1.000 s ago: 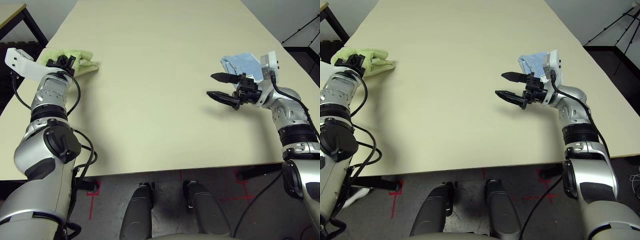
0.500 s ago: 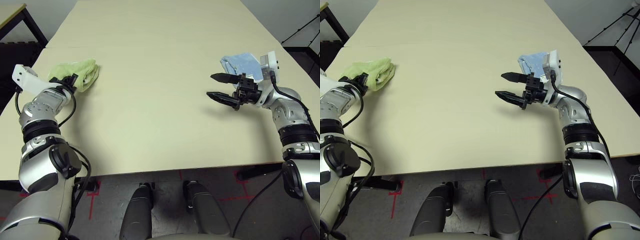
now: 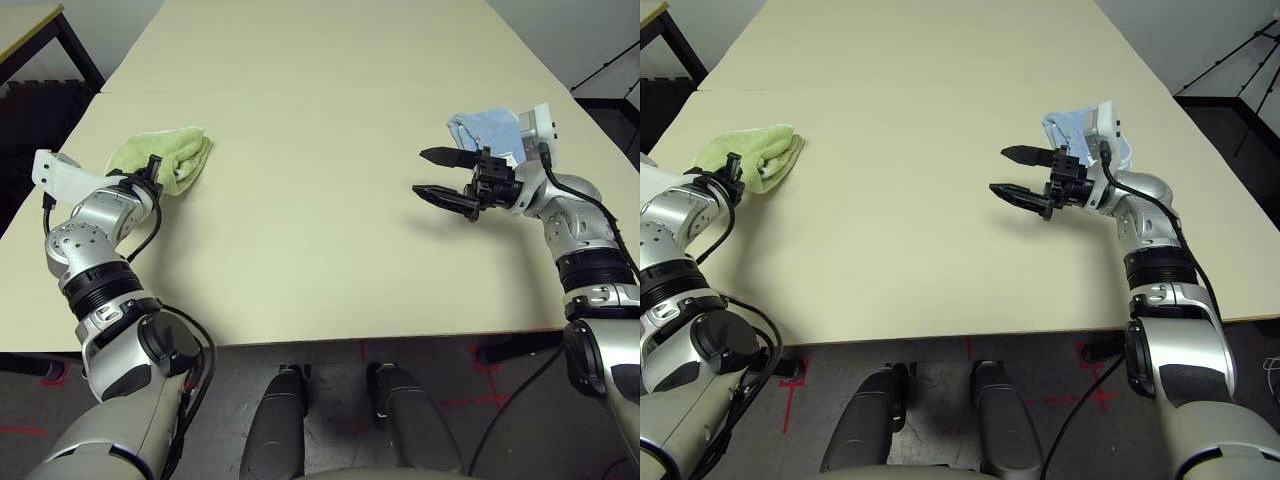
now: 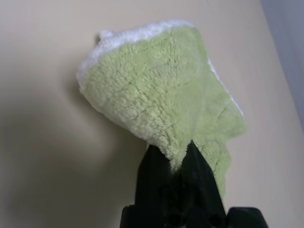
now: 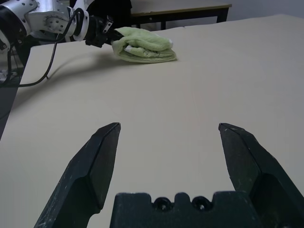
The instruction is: Fold the towel and set it aside.
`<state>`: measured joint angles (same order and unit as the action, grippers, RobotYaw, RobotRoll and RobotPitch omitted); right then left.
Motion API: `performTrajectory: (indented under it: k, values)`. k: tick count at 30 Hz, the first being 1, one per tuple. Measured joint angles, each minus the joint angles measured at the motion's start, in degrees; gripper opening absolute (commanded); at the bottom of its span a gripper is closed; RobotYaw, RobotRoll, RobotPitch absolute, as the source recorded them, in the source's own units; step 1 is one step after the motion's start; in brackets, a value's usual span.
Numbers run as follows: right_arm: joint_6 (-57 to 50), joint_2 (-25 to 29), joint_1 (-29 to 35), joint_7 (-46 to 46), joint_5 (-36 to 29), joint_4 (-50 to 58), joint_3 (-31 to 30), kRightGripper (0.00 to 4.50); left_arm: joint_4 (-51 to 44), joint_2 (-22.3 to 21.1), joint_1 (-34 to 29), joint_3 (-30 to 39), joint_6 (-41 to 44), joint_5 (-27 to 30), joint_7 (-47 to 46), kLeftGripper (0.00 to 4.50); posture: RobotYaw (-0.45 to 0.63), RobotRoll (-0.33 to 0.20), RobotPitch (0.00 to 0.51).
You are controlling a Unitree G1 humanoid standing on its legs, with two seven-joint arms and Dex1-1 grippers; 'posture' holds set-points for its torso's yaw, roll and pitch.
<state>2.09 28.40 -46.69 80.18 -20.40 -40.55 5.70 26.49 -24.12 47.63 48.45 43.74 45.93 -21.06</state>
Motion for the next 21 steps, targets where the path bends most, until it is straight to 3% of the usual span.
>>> performTrajectory:
  k: [9, 14, 21]
  values:
    - [0.3, 0.0, 0.0, 0.1, 0.1, 0.0, -0.3, 4.50, 0.6, -1.3, -0.7, 2.1, 4.4, 2.0, -6.5, 4.45, 0.04, 0.000, 0.158]
    - [0.7, 0.0, 0.0, 0.2, 0.3, -0.3, -0.4, 4.50, -6.0, 0.5, -0.6, 5.0, 9.3, 5.8, -15.1, 4.48, 0.04, 0.000, 0.158]
    - [1.0, -0.3, 0.0, 0.6, 0.3, -0.4, -0.5, 4.50, -25.0, 6.9, 1.0, 7.7, 13.3, 14.2, -32.5, 4.48, 0.06, 0.000, 0.161]
